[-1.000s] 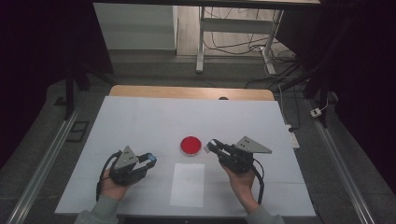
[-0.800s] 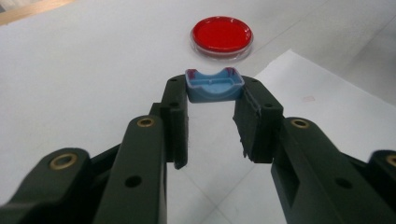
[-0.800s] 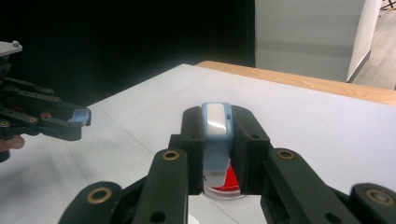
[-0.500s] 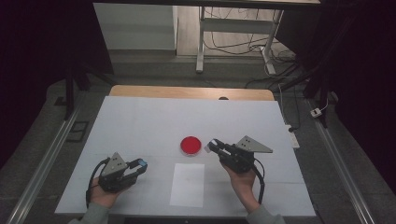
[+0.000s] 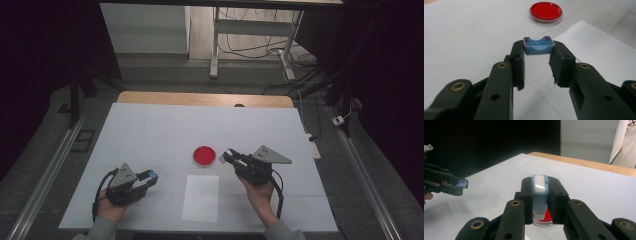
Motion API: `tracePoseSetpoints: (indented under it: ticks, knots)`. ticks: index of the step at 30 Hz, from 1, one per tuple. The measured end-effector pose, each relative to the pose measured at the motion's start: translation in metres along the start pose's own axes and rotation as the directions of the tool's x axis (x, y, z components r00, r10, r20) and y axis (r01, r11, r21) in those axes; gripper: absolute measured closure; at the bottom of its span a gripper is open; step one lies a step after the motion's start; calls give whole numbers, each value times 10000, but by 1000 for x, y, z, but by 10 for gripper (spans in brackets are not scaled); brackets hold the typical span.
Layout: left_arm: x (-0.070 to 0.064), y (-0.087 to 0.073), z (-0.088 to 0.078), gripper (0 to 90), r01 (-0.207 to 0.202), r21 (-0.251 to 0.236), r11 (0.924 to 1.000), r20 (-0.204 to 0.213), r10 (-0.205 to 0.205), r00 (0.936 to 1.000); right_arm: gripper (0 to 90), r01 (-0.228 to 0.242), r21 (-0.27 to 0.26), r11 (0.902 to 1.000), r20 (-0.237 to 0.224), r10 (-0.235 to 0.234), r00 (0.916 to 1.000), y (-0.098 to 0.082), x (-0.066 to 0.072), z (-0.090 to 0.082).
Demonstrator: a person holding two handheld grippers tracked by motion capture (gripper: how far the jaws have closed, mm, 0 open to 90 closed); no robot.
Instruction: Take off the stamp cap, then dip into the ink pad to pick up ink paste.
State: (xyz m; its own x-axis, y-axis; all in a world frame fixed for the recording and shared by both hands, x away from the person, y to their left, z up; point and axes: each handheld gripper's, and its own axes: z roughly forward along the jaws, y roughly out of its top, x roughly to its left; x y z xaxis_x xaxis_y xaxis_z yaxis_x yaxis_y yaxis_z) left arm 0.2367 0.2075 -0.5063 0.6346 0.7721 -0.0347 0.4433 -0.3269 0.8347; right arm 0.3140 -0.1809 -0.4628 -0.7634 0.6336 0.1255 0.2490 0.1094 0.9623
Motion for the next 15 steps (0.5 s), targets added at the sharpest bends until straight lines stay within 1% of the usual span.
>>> tracePoseSetpoints:
  ticks: [15]
  knots:
    - [0,0,1,659,-1,43,10000,31,1,10000,753,25,-18,10000,-9,-25,10000,2,-1,1]
